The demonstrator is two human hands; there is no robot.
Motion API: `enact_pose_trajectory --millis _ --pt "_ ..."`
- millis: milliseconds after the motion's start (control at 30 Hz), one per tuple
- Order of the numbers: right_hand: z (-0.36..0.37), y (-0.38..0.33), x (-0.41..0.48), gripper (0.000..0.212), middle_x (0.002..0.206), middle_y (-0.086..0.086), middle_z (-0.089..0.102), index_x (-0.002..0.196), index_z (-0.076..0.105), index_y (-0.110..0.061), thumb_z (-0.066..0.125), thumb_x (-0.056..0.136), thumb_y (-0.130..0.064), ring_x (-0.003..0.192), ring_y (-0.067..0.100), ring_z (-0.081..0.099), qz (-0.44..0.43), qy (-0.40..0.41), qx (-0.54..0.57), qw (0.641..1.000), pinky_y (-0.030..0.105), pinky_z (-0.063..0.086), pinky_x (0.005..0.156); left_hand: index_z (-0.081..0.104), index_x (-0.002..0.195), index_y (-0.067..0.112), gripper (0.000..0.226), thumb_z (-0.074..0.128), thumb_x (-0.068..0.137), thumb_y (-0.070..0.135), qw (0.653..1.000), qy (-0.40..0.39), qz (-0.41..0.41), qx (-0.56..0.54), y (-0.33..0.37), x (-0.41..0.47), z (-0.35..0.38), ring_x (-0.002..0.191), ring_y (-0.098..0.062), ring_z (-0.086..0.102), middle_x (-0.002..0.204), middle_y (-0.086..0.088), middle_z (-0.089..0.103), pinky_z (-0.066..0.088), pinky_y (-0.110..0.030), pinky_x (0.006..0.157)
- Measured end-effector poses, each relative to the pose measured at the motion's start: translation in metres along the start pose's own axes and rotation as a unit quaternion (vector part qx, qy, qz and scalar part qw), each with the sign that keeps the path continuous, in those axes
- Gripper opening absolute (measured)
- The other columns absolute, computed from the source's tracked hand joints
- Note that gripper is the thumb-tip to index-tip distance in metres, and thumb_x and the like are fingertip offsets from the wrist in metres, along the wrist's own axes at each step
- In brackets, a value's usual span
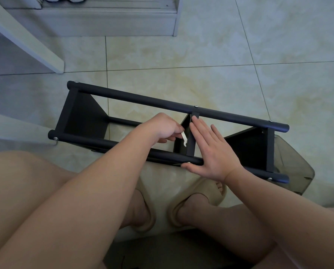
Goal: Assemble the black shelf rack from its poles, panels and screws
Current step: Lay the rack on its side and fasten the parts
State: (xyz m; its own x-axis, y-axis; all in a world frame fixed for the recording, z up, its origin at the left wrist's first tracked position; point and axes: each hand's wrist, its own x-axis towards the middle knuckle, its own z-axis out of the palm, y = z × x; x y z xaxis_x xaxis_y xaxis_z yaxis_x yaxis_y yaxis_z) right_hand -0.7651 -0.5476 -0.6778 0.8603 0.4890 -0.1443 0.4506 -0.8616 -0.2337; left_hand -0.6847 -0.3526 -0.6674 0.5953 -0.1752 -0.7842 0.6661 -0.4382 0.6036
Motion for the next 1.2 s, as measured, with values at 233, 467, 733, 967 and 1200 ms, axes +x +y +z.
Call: enact_pose_trajectory --millis 233,467,733,967,1200 --pt "0.0 0.0 0.0 0.109 0.171 0.006 0.002 0.162 0.014 -0.006 0.047 0.086 -0.078 0.158 0.02 0.0 0.004 -0.004 0.002 1.0 0.049 0.011 0.128 0.069 0.09 0.02 0.011 0.062 0.097 0.024 1.0 -0.017 -0.001 -0.017 0.001 -0.002 0.009 0.078 -0.009 0.068 0.076 0.007 0.075 0.05 -0.026 0.075" --pt "-0.001 0.0 0.0 0.109 0.171 0.007 0.001 0.162 0.014 -0.006 0.047 0.086 -0.077 0.158 0.02 0.0 0.004 -0.008 -0.001 1.0 0.05 0.012 0.127 0.067 0.09 0.017 0.014 0.056 0.099 0.021 1.0 -0.03 0.0 0.002 -0.001 -0.002 0.012 0.078 -0.011 0.067 0.079 0.004 0.072 0.049 -0.027 0.076" --pt "-0.003 -0.001 0.0 0.109 0.171 0.006 0.001 0.162 0.015 -0.006 0.046 0.086 -0.077 0.158 0.02 0.0 0.006 -0.012 0.001 1.0 0.049 0.012 0.127 0.065 0.093 0.016 0.015 0.053 0.102 0.019 0.998 -0.053 -0.007 0.026 0.0 -0.001 0.005 0.075 -0.009 0.065 0.078 0.006 0.074 0.048 -0.026 0.074" --pt "-0.001 -0.001 0.0 0.108 0.171 0.007 0.004 0.161 0.017 -0.005 0.046 0.086 -0.077 0.158 0.02 0.001 0.002 -0.004 -0.002 1.0 0.05 0.013 0.127 0.065 0.089 0.013 0.018 0.053 0.102 0.012 0.996 -0.088 0.0 0.032 -0.002 -0.001 -0.004 0.075 -0.011 0.064 0.083 0.0 0.075 0.054 -0.026 0.077" --pt "-0.001 -0.001 0.0 0.109 0.171 0.007 0.002 0.162 0.014 -0.006 0.045 0.086 -0.078 0.158 0.02 0.0 0.004 -0.009 -0.006 1.0 0.049 0.012 0.127 0.066 0.087 0.01 0.018 0.054 0.101 0.008 0.992 -0.109 0.014 0.068 -0.006 -0.001 -0.012 0.074 -0.012 0.061 0.078 -0.001 0.076 0.053 -0.024 0.072"
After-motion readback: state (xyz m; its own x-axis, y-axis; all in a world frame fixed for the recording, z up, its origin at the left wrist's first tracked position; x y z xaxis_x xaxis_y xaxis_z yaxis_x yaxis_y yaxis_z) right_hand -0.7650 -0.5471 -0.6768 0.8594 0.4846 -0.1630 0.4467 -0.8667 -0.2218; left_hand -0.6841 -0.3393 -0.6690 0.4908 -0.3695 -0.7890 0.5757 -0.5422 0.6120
